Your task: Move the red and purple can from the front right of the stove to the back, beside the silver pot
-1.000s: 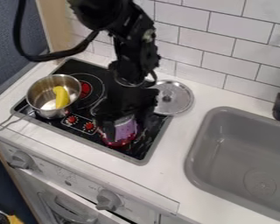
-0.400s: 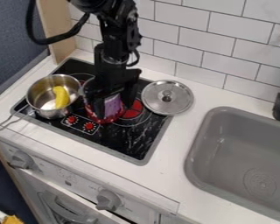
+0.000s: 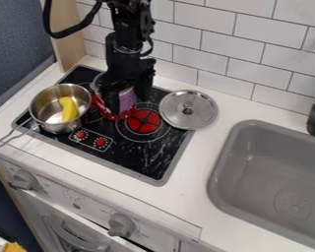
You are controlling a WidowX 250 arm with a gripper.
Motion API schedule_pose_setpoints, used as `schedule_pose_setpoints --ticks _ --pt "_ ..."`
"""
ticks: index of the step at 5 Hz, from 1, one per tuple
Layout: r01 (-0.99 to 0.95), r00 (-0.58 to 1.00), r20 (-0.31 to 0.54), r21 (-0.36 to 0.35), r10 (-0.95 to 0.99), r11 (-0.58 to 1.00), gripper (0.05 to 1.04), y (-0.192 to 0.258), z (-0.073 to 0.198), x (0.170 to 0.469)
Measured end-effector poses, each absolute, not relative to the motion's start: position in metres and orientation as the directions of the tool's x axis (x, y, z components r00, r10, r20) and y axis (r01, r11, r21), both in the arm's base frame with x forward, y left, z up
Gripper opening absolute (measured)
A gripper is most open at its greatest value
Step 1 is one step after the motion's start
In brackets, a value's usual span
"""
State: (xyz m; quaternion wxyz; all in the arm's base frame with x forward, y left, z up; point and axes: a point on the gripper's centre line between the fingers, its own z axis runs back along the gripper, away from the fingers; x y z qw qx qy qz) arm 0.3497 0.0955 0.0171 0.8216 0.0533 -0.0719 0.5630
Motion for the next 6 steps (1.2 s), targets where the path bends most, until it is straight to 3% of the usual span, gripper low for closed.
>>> schedule_pose_setpoints --ticks 3,5,6 --pt "-0.965 0.252 0.206 -0.017 0.946 0.261 1.001 0.145 0.022 0.376" --pt "-0.960 0.271 0.185 -0.023 0.945 0.279 1.001 0.141 0.025 0.373" --pt "-0.947 0.293 0.206 -0.071 0.934 0.312 1.001 0.128 0.060 0.370"
